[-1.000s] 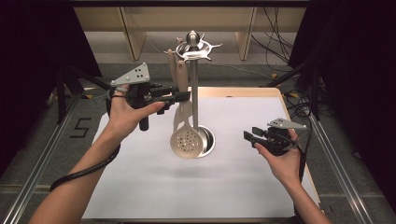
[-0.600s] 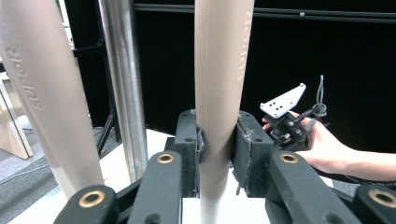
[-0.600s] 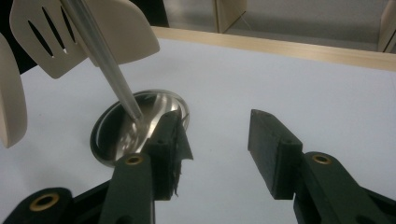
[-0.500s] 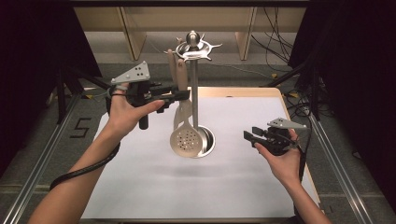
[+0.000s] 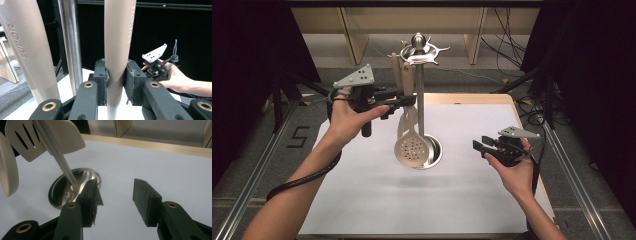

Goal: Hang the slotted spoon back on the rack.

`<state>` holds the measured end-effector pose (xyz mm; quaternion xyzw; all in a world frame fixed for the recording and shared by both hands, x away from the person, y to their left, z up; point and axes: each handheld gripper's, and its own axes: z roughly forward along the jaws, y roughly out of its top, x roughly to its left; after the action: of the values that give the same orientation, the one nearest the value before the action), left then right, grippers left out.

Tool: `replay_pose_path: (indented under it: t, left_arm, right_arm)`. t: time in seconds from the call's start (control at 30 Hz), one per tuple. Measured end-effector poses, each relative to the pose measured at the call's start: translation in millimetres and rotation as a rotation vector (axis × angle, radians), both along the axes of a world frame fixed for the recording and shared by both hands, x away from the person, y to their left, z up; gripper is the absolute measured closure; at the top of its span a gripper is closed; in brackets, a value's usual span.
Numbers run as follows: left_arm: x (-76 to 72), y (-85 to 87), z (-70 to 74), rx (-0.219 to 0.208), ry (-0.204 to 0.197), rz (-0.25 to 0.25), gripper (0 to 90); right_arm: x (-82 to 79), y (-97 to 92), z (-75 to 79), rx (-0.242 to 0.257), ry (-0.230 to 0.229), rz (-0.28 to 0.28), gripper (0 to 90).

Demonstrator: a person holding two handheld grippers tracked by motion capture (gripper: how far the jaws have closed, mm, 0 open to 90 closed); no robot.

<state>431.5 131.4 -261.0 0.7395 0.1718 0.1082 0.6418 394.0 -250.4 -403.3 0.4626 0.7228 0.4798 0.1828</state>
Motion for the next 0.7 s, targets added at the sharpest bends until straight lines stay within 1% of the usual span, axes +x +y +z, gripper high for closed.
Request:
replay_pose_path:
  t: [0.03, 0.1, 0.17, 0.2, 0.27, 0.43, 0.5, 0.53, 0.57, 0.6, 0.63, 0.7]
  left_arm:
    - [0.5, -0.1, -0.1, 0.001, 0.001, 0.000, 72.4]
    - [1.2, -0.3, -0.3, -0.001, 0.003, 0.001, 72.4]
    - [1.7, -0.7, -0.4, -0.002, 0.002, 0.003, 72.4]
    - [2.0, -0.7, -0.5, -0.002, 0.004, 0.002, 72.4]
    - [2.6, -0.9, -0.4, 0.000, 0.006, 0.002, 72.4]
    - [4.2, -1.9, -0.1, 0.004, 0.007, 0.002, 72.4]
    - [4.8, -2.5, -0.1, 0.005, 0.007, 0.001, 72.4]
    - [5.3, -2.9, 0.0, 0.005, 0.008, 0.001, 72.4]
    - [5.7, -3.3, 0.0, 0.006, 0.007, 0.001, 72.4]
    - [6.0, -3.7, 0.0, 0.006, 0.008, 0.001, 72.4]
    - [6.2, -4.0, 0.0, 0.006, 0.008, 0.002, 72.4]
    - [6.7, -4.6, 0.0, 0.006, 0.009, 0.002, 72.4]
  right_arm:
    - [0.5, 0.8, -0.8, 0.008, -0.012, -0.005, 55.5]
    - [-0.6, 1.9, -0.5, 0.021, 0.002, -0.007, 55.5]
    - [-0.5, 1.8, -0.7, 0.018, 0.002, -0.010, 55.5]
    - [0.1, 1.1, -0.8, 0.011, -0.007, -0.005, 55.5]
    - [-0.4, 1.5, -0.7, 0.019, 0.002, -0.006, 55.5]
    - [-0.6, 2.0, -0.3, 0.021, 0.004, -0.011, 55.5]
    - [-1.1, 0.4, 0.8, 0.005, 0.020, -0.001, 55.6]
    - [0.0, -2.2, 1.4, -0.028, 0.005, 0.010, 55.5]
    - [0.4, -2.5, 1.2, -0.032, -0.002, 0.011, 55.5]
    - [0.9, -1.5, 0.3, -0.013, -0.006, 0.013, 55.5]
    - [0.5, -1.7, 0.7, -0.017, 0.001, 0.012, 55.5]
    - [0.6, -1.6, 0.6, -0.013, 0.001, 0.013, 55.5]
